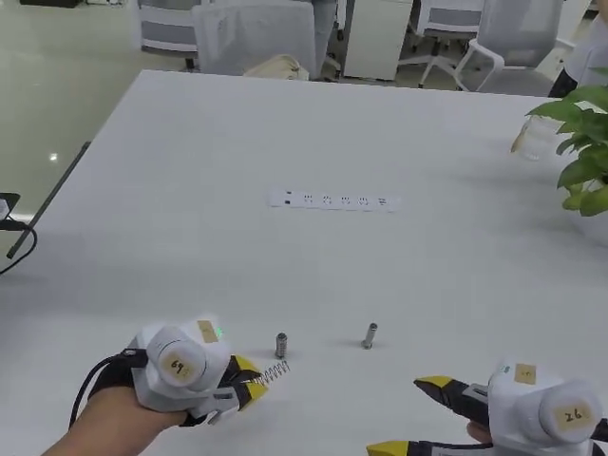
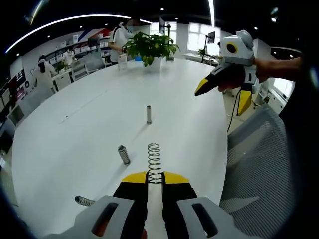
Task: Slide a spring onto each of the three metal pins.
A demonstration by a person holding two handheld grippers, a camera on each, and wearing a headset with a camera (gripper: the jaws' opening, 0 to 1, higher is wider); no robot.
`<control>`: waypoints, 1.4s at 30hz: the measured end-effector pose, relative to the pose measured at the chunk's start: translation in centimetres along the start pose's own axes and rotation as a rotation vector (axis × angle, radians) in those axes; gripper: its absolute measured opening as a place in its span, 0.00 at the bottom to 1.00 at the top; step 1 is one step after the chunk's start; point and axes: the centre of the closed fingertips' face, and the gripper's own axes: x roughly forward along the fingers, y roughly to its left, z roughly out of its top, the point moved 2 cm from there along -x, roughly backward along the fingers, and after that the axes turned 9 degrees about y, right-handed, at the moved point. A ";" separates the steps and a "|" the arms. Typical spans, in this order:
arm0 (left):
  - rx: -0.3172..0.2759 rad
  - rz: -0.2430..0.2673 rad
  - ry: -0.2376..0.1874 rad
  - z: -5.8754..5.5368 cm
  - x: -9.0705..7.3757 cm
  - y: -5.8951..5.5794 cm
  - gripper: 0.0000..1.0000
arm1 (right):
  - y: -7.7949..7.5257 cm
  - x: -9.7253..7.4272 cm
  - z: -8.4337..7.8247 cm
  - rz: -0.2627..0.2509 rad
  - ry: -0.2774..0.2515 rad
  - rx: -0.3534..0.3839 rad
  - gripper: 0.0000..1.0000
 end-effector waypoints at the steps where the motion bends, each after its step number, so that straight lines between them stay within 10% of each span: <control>1: 0.002 0.000 -0.002 0.1 -0.1 -0.1 0.02 | 0.1 0.1 0.0 0.002 0.002 -0.002 0.68; 42: 0.157 -0.079 -0.043 3.4 -0.9 -6.6 0.02 | 2.5 2.1 1.9 0.123 -0.006 -0.073 0.58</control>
